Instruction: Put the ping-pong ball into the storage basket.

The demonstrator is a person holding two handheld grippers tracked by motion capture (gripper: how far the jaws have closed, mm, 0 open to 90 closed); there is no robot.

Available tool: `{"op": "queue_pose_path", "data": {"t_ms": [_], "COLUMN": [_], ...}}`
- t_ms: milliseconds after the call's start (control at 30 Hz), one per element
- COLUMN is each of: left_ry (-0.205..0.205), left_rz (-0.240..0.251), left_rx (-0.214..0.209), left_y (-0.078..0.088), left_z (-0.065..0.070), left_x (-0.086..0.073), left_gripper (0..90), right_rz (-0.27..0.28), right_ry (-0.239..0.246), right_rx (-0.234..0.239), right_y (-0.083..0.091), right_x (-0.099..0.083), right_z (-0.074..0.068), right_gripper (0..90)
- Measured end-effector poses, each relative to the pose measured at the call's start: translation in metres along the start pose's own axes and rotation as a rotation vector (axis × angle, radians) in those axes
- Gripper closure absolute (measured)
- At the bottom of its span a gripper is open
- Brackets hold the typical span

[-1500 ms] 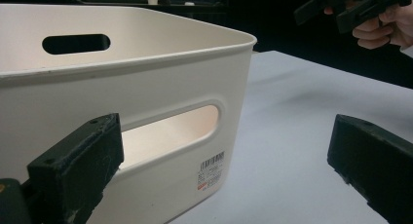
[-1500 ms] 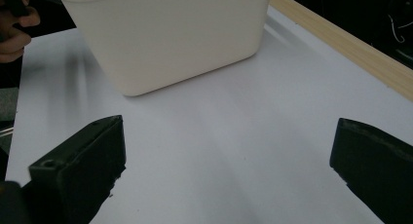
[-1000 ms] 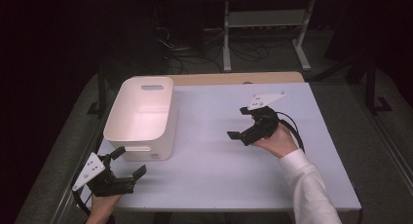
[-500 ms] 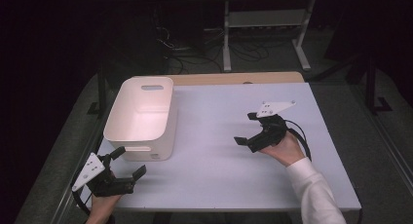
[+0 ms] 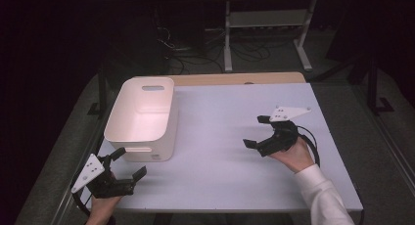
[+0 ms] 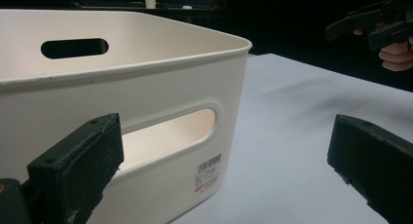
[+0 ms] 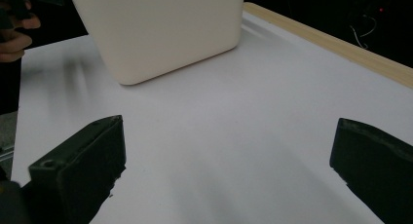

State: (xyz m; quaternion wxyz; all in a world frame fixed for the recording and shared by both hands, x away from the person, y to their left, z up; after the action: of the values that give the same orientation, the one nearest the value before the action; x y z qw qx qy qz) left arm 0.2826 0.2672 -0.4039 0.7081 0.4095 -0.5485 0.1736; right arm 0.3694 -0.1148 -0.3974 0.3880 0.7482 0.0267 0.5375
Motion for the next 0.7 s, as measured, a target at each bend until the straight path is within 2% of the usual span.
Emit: {"op": "queue_pose_path", "data": {"t_ms": [267, 700], "left_ry": [0.002, 0.003], "left_rz": [0.003, 0.006], "left_rx": [-0.005, -0.008], "left_y": [0.001, 0.001], "left_z": [0.001, 0.001], "left_x": [0.0, 0.001], "left_gripper": [0.0, 0.0], "right_rz": [0.056, 0.084], "right_ry": [-0.036, -0.077], "right_rx": [-0.013, -0.079], "right_y": [0.013, 0.026], "right_x": [-0.007, -0.025], "right_z": [0.005, 0.015], "right_gripper": [0.0, 0.0]}}
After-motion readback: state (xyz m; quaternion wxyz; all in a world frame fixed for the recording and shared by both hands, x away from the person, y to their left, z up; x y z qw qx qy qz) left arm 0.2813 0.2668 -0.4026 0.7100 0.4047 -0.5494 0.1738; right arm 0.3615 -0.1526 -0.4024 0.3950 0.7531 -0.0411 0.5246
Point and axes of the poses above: each handheld gripper's, and its own axes: y roughly backward along the jaws, x roughly out of its top, z roughly to its right, the point moved 8 cm from there along -y, roughly forward along the jaws, and after that the axes turned 11 degrees about -z, right-handed, at the moved point
